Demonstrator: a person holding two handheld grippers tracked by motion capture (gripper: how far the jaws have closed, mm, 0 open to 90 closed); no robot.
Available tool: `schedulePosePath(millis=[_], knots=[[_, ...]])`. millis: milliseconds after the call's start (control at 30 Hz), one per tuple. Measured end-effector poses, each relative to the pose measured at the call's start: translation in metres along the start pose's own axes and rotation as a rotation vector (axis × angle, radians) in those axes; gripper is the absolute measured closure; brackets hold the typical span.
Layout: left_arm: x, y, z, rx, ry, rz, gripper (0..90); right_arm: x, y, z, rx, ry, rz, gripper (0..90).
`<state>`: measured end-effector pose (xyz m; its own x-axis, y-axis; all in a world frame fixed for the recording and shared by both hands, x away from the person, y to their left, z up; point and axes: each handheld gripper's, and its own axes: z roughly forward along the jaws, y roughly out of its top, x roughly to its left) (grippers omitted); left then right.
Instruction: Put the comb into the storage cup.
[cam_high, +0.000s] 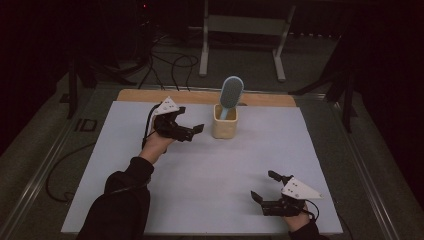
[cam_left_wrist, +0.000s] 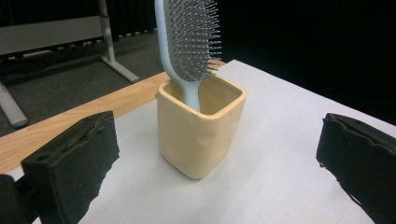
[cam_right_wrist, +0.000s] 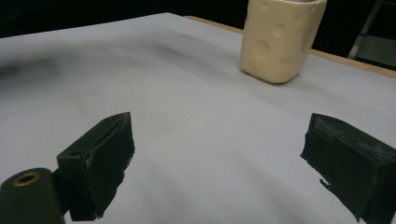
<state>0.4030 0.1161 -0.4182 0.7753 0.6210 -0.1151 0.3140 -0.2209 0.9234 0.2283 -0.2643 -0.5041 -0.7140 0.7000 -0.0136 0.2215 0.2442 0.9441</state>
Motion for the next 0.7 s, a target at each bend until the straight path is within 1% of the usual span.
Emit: schedulePosePath(millis=[167, 400, 500, 533, 567, 700], knots=[[0.0, -0.009, -0.01, 0.01, 0.004, -0.003, 0.0, 0.0, 0.0, 0.001, 0.0, 0.002, -0.007, 8.5], [-0.001, -0.017, -0.02, 0.018, 0.009, 0.0, 0.0, 0.001, 0.001, 0.001, -0.001, 0.005, -0.007, 8.5], [-0.002, -0.022, -0.031, 0.019, 0.019, 0.007, 0.0, 0.001, 0.002, 0.001, -0.003, 0.006, -0.01, 8.4], [-0.002, -0.022, -0.031, 0.019, 0.019, 0.007, 0.0, 0.001, 0.002, 0.001, -0.003, 0.006, -0.01, 8.4], [-0.002, -0.025, -0.037, 0.019, 0.025, 0.004, 0.0, 0.001, 0.002, 0.001, -0.004, 0.006, -0.012, 8.5], [-0.001, -0.031, -0.049, 0.018, 0.035, -0.001, 0.0, 0.001, 0.002, 0.002, -0.004, 0.006, -0.014, 8.5]])
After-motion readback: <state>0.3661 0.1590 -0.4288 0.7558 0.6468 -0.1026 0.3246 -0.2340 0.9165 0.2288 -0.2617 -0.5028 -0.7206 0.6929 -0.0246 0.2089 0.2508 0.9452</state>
